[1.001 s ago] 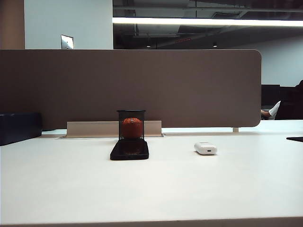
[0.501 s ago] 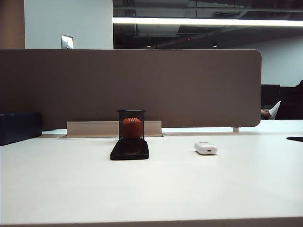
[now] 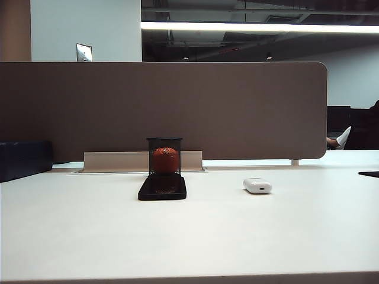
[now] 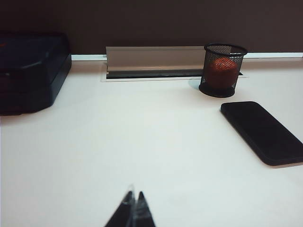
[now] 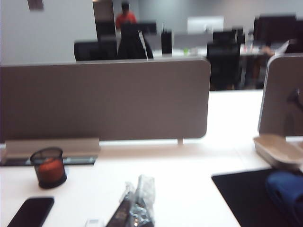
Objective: Find the wireless headphone case on the desktop and place it on the left side of the phone.
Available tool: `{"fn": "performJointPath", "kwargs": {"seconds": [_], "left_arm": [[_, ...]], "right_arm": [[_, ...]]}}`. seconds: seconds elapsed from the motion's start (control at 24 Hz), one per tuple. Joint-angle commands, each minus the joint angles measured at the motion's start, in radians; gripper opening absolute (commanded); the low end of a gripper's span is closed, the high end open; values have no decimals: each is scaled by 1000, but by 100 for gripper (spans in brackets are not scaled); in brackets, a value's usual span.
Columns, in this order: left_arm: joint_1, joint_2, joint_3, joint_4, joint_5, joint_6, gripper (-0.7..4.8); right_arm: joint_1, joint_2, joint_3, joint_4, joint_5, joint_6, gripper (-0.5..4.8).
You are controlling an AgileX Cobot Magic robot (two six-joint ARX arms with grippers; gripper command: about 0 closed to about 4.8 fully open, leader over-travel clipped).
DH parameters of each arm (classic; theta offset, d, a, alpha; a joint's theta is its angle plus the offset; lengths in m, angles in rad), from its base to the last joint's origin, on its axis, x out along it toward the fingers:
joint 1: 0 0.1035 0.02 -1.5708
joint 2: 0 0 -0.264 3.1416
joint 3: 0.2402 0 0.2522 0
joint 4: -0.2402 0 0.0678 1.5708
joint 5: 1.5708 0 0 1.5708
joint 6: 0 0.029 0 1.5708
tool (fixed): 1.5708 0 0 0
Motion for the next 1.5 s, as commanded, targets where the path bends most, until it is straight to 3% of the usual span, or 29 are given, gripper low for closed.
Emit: {"fn": "performJointPath", "kwargs": {"seconds": [0.04,0.25,0.38,0.54,0.79,1.13,1.5], "left_arm": [[2,0,2,13,4,-3,-5],[1,0,2,13,13,-3,-5],[2,0,2,12,24,-3,-5],[2,0,2,13,24,-3,-5],[2,0,2,13,23,-3,-5],[2,0,2,13,23,-3,-5],[2,0,2,13,23,-3,-5]], "right_arm": [[0,128,191,-209,-8,1,-6],[0,283,404,-340,-99,1,-6],[0,393,527,-434,-204,1,-6],[0,468,592,-492,-270,2,-6],[2,579,621,-539,-360,109,-6],[17,721,621,-561,-463,126,-4],[207,940,621,-494,-461,126,22]]}}
